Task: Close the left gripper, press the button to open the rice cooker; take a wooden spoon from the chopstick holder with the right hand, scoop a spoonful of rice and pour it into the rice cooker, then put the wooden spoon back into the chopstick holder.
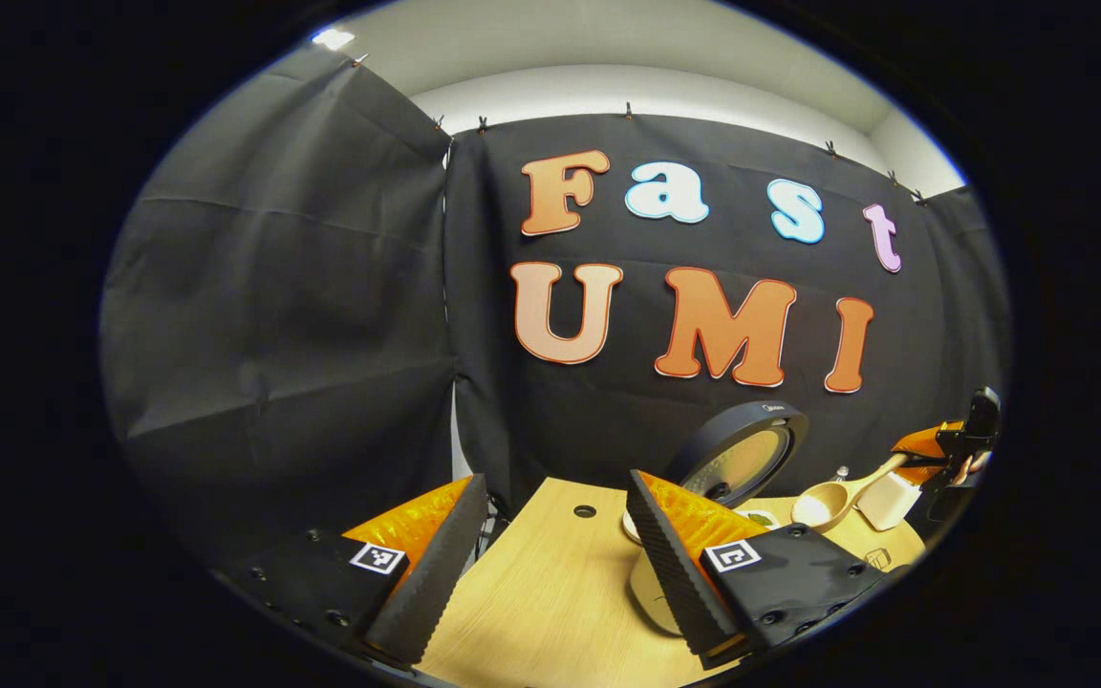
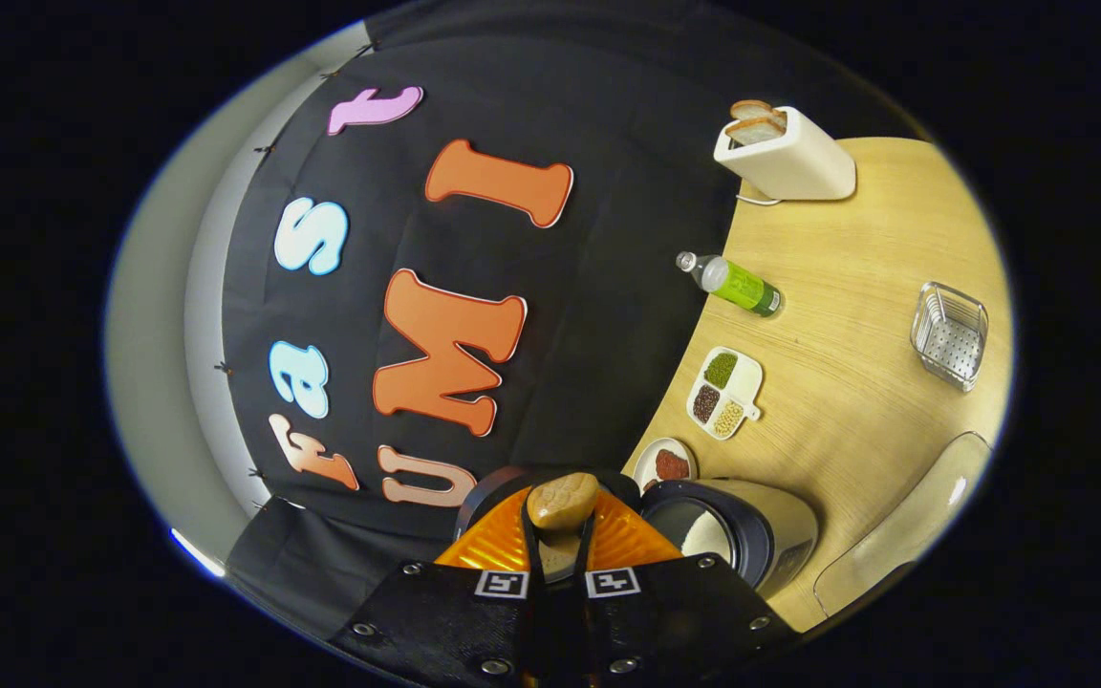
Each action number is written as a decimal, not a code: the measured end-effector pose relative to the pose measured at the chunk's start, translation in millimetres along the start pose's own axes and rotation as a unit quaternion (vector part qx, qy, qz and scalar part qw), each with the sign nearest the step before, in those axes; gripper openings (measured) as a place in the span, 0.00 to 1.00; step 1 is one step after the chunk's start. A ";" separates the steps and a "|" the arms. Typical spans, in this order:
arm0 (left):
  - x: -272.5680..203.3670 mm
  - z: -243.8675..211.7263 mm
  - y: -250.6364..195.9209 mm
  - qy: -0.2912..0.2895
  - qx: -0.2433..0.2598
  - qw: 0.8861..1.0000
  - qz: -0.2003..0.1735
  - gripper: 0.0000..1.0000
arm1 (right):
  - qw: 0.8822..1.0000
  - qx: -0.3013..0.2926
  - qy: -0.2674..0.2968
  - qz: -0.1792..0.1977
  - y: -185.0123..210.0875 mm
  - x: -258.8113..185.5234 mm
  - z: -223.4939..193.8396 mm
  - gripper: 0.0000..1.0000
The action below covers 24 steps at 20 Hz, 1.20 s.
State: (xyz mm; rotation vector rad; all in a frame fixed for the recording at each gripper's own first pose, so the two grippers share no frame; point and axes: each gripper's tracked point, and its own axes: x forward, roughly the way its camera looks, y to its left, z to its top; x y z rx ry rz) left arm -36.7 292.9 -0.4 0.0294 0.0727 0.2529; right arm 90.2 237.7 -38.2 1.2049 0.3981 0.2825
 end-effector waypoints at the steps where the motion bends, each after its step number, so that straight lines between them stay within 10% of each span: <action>1: -0.1 0.8 3.5 -0.002 0.001 1.000 0.005 0.95 | 1.000 -0.009 -0.001 0.000 2.6 0.3 -1.0 0.07; 24: 2.6 -4.2 16.5 0.001 -0.006 1.000 0.016 0.95 | 0.989 -0.145 -0.032 0.007 32.7 18.7 -1.7 0.07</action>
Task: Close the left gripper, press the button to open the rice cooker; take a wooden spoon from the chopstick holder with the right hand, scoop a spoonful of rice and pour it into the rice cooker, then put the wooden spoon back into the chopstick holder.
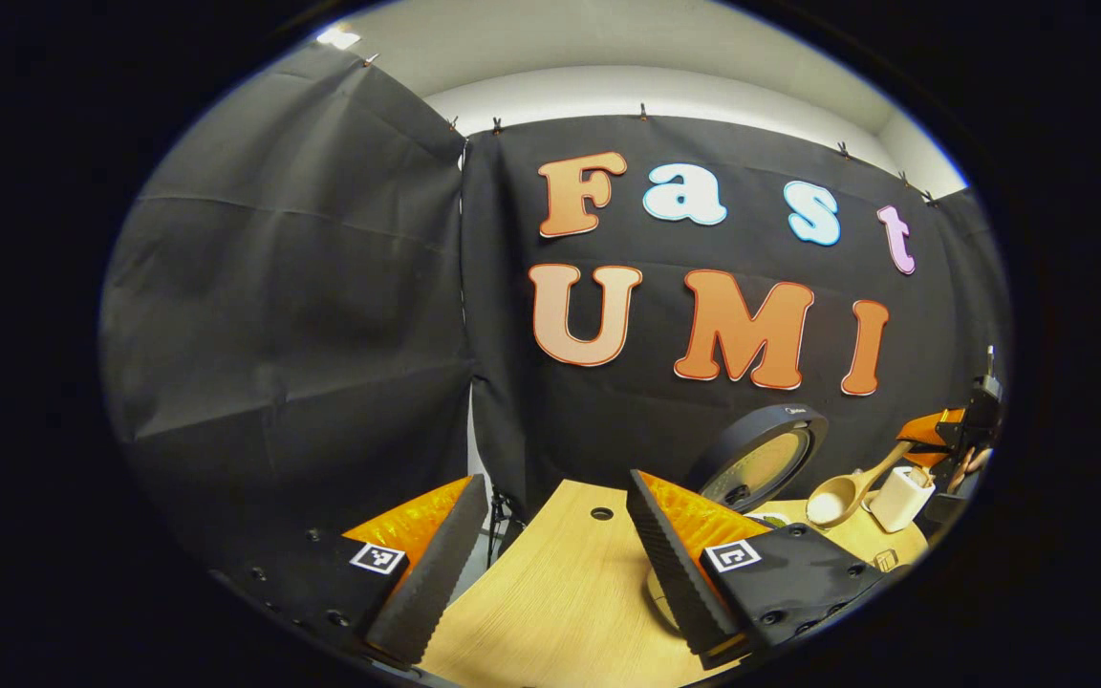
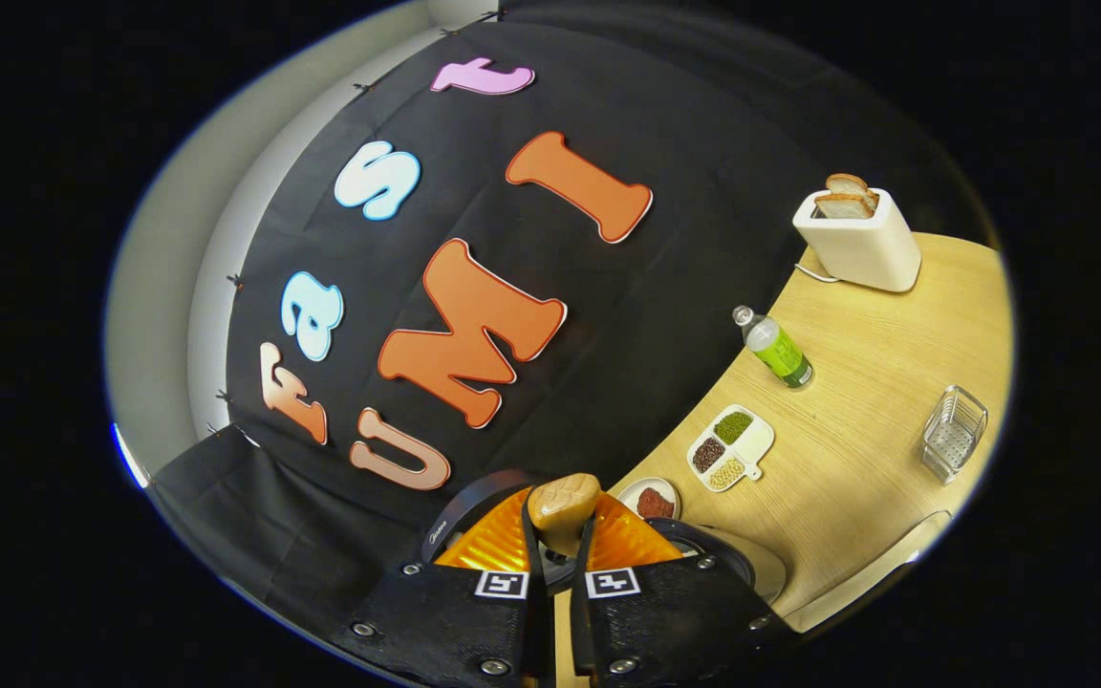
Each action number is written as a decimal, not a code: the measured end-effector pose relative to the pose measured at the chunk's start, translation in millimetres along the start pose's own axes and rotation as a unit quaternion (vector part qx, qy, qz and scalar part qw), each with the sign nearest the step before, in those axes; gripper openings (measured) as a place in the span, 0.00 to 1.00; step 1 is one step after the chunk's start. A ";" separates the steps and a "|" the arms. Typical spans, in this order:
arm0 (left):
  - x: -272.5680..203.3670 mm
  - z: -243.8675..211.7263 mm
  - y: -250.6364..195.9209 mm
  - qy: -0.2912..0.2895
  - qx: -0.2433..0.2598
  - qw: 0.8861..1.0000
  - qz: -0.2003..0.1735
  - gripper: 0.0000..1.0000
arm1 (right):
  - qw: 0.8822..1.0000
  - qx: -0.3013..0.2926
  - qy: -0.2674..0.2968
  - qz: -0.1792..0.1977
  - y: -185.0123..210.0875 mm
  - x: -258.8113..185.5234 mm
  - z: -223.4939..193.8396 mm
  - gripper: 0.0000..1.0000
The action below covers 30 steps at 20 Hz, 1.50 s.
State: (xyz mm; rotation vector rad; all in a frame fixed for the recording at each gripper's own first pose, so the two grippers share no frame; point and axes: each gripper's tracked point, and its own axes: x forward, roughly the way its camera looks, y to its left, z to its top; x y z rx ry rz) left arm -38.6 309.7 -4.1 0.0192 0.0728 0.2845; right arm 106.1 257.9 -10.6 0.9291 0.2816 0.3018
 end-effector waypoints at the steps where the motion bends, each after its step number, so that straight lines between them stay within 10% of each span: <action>1: 0.2 0.0 -0.1 0.000 -0.001 1.000 0.000 0.95 | 1.000 -0.002 0.000 0.002 2.3 0.6 -1.7 0.07; 30: 15.3 -7.6 5.1 0.007 0.002 1.000 -0.002 0.95 | 0.994 -0.105 0.004 0.029 35.1 20.0 -20.3 0.07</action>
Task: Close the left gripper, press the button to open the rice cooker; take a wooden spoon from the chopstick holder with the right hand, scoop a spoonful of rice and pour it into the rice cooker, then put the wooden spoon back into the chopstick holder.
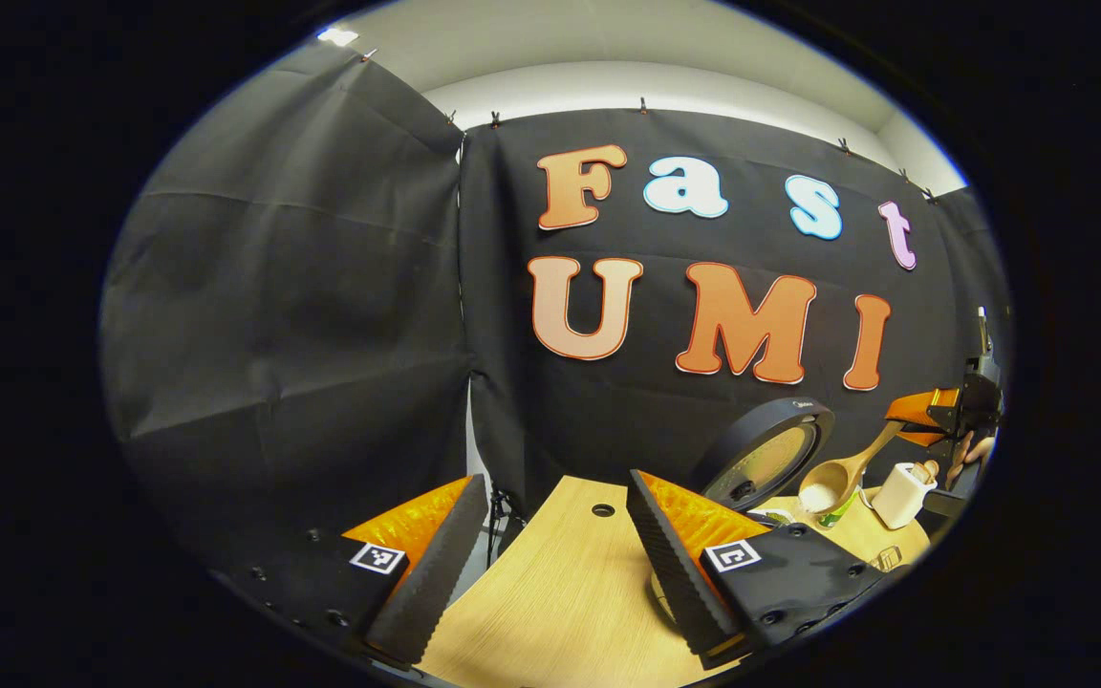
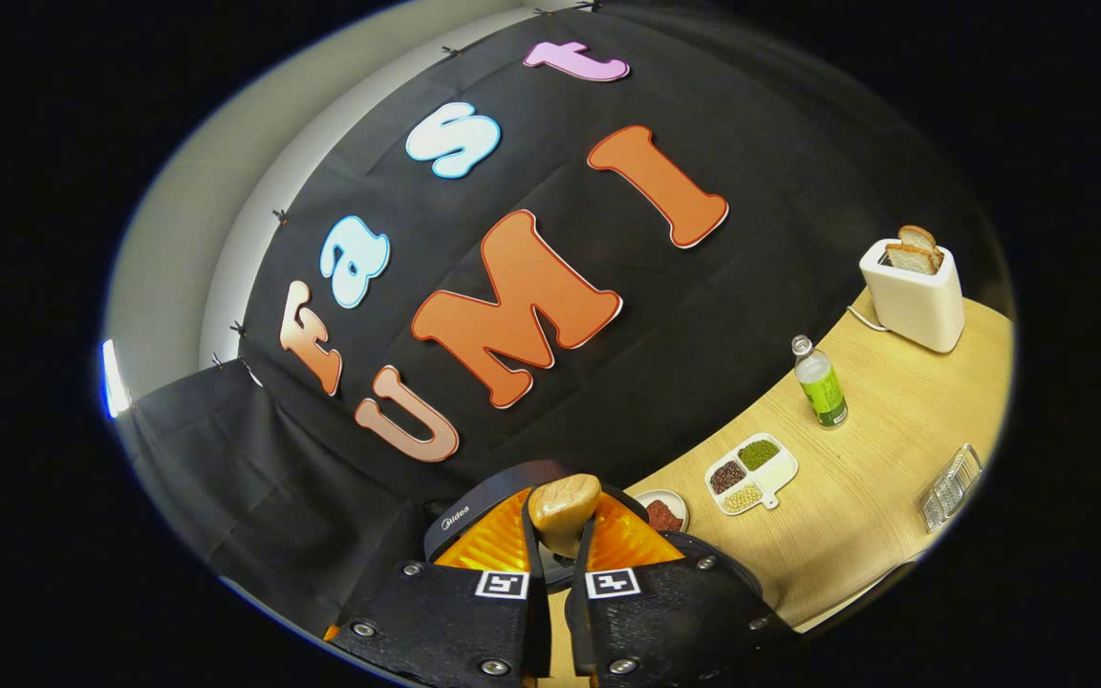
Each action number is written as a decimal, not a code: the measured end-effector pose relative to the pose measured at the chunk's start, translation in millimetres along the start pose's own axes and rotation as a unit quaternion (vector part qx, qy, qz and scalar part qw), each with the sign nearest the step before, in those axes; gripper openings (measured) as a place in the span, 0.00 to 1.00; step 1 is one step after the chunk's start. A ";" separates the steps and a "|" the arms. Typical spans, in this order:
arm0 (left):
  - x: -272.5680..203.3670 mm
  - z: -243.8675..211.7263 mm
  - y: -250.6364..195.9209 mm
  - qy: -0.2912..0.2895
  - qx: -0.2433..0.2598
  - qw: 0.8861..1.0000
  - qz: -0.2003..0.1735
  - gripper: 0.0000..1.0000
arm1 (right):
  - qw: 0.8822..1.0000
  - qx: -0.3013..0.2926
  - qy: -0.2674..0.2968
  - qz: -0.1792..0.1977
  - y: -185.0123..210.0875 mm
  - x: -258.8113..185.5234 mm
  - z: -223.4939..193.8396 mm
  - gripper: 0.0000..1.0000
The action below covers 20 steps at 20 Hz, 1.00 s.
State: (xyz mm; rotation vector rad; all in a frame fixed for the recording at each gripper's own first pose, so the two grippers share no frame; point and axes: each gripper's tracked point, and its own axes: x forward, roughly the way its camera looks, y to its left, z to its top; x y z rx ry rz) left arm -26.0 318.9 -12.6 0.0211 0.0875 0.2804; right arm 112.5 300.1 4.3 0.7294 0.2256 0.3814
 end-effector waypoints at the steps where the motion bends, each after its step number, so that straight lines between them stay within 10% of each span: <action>1: 0.0 0.0 -0.1 0.001 0.000 1.000 0.000 0.95 | 1.000 -0.004 0.001 0.000 0.1 0.5 -0.9 0.07; 20: 7.1 -10.0 1.7 0.008 0.002 1.000 0.003 0.95 | 0.992 -0.123 0.014 0.002 10.7 3.0 -22.5 0.07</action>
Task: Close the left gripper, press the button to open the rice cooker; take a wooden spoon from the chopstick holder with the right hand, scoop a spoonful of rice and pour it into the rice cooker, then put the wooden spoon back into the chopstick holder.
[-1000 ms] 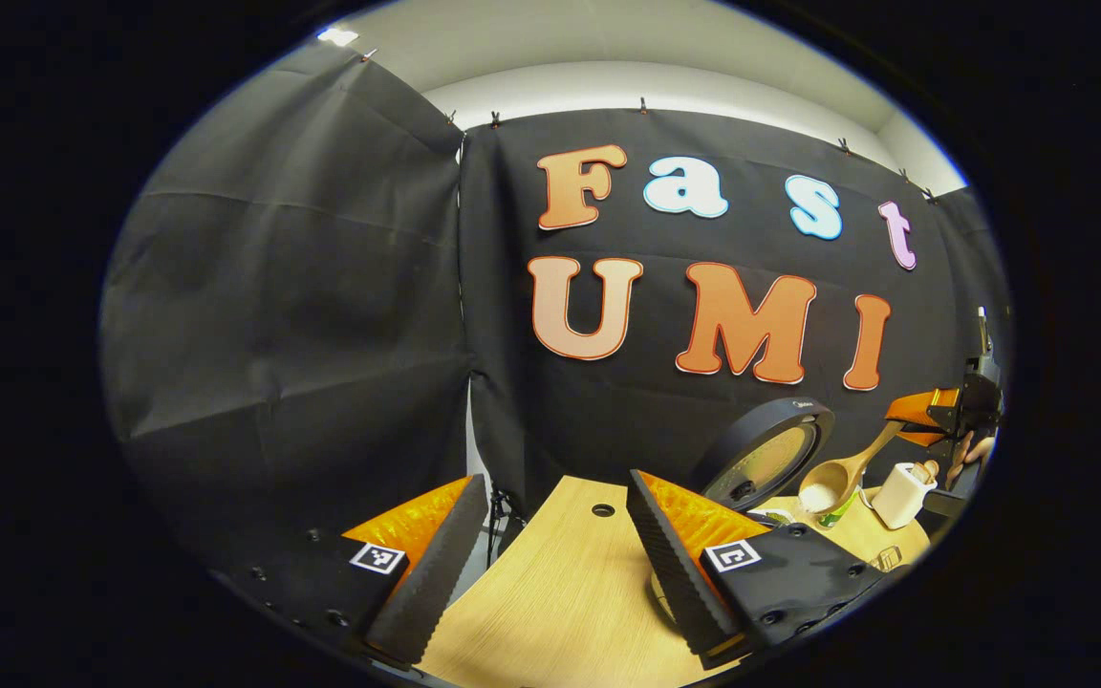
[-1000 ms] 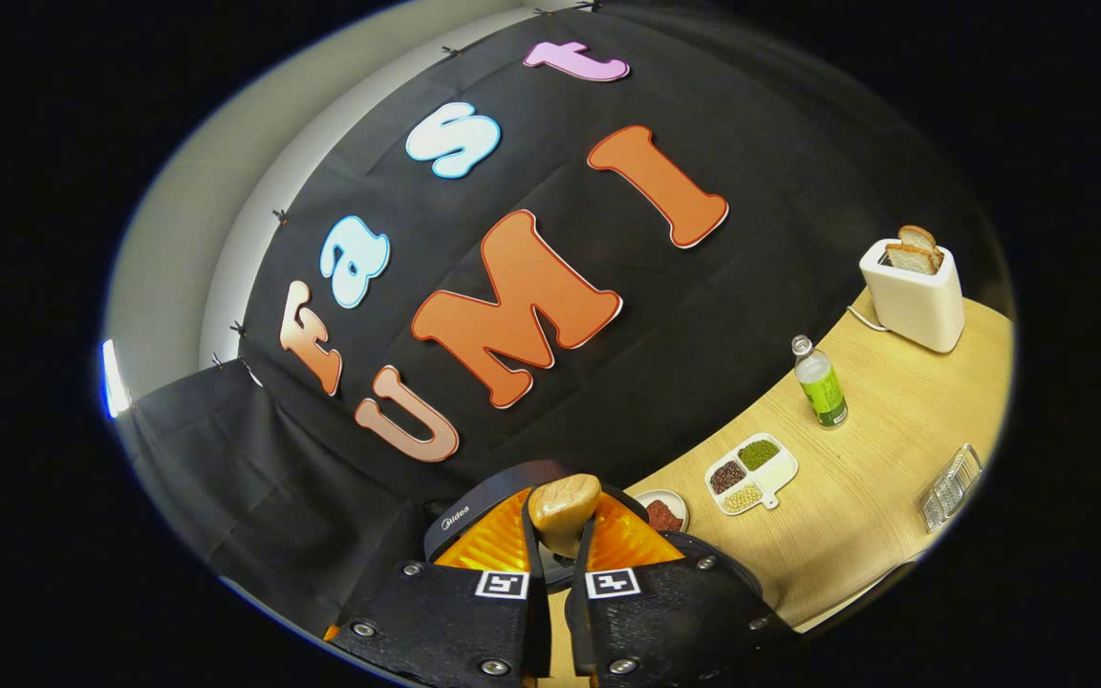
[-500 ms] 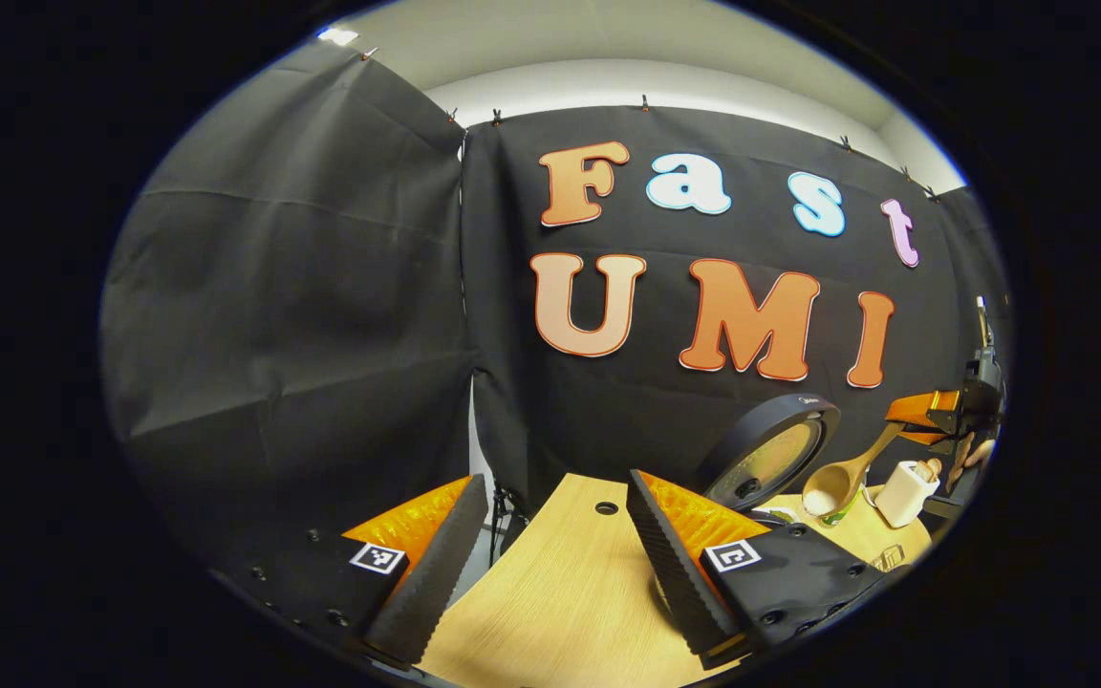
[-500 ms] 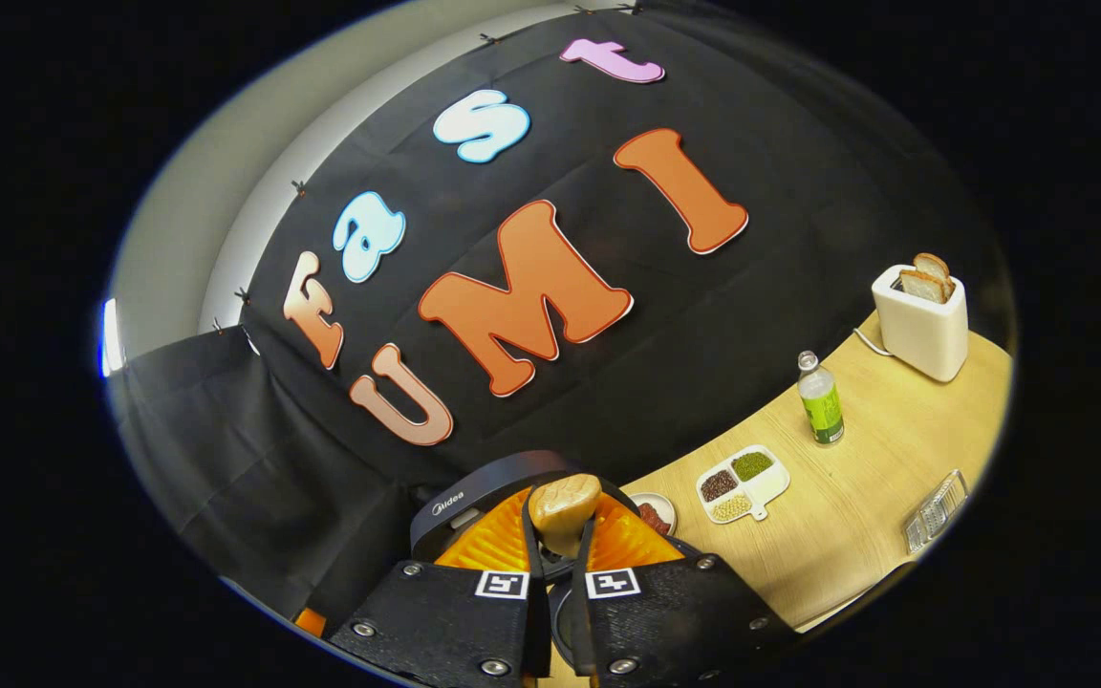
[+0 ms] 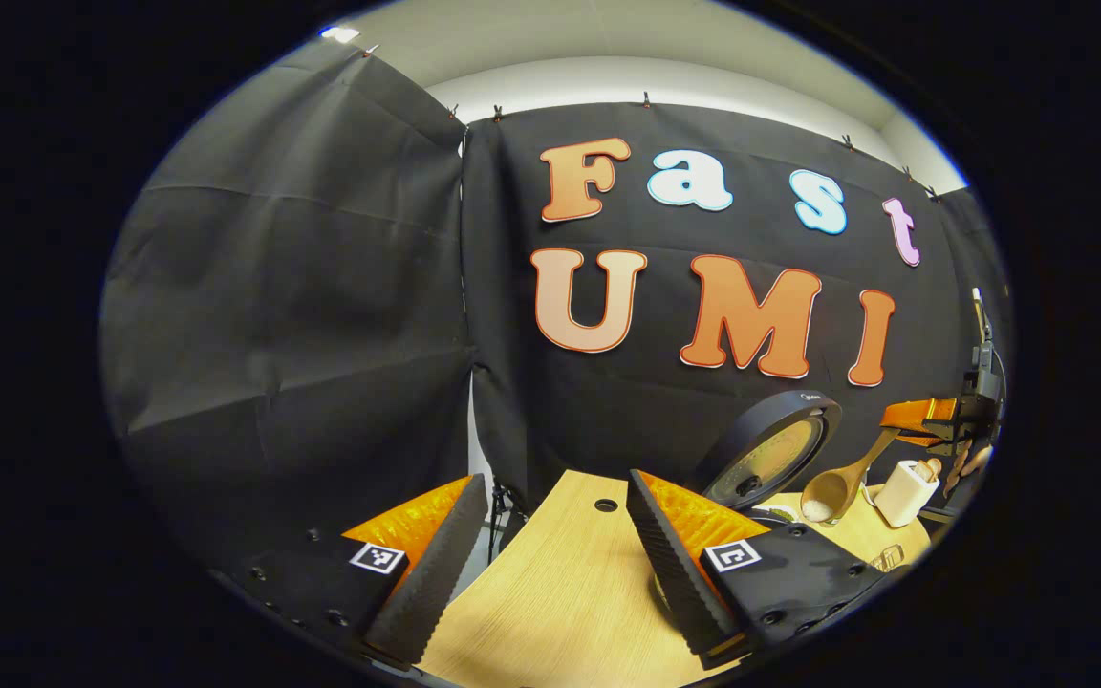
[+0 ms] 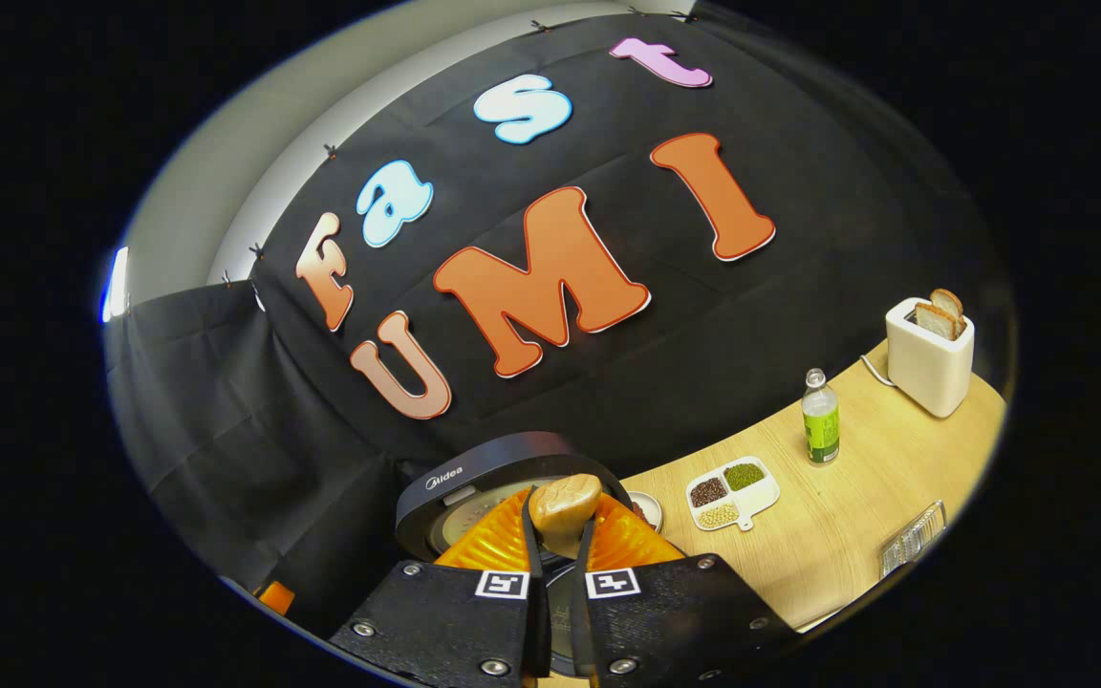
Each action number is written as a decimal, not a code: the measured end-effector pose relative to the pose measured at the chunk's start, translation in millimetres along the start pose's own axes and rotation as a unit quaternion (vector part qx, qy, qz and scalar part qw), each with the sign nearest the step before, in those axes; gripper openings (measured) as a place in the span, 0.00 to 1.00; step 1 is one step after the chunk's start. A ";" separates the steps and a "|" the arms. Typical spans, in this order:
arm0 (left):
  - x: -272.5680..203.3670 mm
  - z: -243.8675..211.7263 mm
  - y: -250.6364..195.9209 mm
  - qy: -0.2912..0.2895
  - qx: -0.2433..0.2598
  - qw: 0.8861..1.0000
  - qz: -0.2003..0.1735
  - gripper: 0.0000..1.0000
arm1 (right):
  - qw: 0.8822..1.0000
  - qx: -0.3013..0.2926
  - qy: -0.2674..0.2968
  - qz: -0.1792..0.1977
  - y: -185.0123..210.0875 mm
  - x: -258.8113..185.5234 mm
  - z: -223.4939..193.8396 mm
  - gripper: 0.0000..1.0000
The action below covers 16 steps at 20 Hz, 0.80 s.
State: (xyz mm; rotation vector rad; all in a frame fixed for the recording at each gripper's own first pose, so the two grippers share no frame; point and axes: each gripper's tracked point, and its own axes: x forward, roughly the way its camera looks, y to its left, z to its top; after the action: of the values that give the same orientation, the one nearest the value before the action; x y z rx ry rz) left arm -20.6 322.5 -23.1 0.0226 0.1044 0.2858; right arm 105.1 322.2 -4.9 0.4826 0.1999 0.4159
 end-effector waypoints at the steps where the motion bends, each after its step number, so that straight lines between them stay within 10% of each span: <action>1: 0.7 0.3 0.2 0.000 0.001 1.000 0.000 0.95 | 1.000 -0.010 -0.002 -0.002 0.6 0.0 -0.7 0.07; 16: 1.6 -2.7 -1.4 0.002 0.006 1.000 0.000 0.95 | 0.984 -0.170 -0.010 0.042 40.2 -8.2 -13.0 0.07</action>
State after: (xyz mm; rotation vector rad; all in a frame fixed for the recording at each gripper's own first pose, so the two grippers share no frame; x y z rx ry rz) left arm -19.0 321.7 -26.0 0.0344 0.1098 0.2861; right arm 80.4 356.4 4.1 0.1592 0.0862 0.5158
